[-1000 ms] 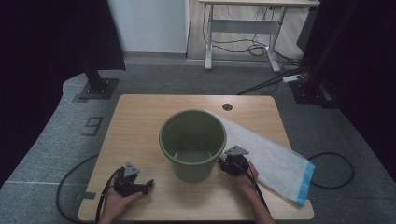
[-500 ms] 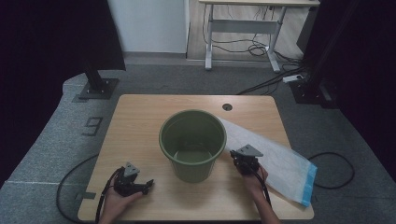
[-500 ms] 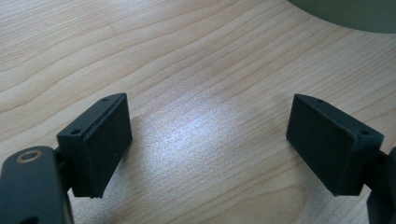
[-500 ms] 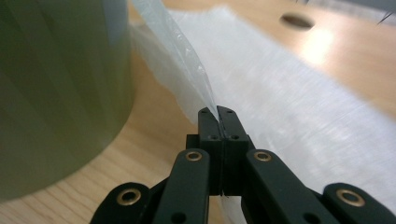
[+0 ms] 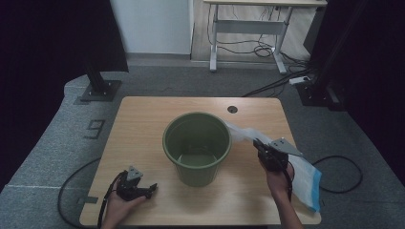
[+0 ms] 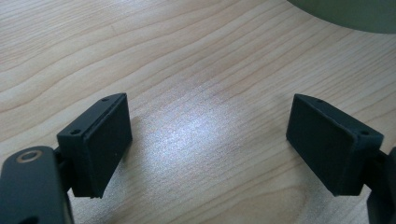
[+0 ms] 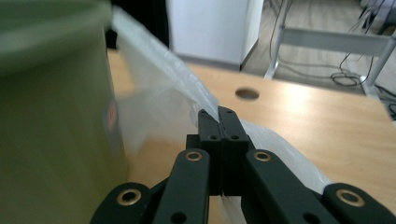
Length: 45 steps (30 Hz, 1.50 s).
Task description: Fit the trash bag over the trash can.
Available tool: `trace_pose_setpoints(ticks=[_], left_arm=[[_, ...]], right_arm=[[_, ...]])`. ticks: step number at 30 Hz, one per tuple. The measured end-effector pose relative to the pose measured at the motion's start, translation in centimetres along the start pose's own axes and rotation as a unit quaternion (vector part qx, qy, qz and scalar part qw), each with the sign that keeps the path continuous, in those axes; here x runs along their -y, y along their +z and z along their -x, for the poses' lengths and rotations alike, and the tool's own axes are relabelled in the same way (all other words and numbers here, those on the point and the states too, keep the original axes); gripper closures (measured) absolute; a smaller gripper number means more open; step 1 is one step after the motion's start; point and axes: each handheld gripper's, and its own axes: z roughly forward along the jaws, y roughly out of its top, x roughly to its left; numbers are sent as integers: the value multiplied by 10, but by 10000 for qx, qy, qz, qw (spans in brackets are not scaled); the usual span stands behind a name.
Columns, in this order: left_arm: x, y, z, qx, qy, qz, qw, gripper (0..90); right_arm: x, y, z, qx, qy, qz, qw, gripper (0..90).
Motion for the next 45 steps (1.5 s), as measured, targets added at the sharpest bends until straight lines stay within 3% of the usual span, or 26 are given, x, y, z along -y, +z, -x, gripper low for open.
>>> trace_pose_setpoints(ticks=[16,37,45], left_arm=[[0,0,0,-6,-11,-9,10000,139],[-1,0,0,-28,-33,-5,10000,139],[-1,0,1,-29,-37,-4,10000,139]], right_arm=[[-55,-35,-1,64,1,799,9968,889],[-92,-65,2,178,-23,1360,9906,889],[-92,-65,2,120,45,1360,9906,889]])
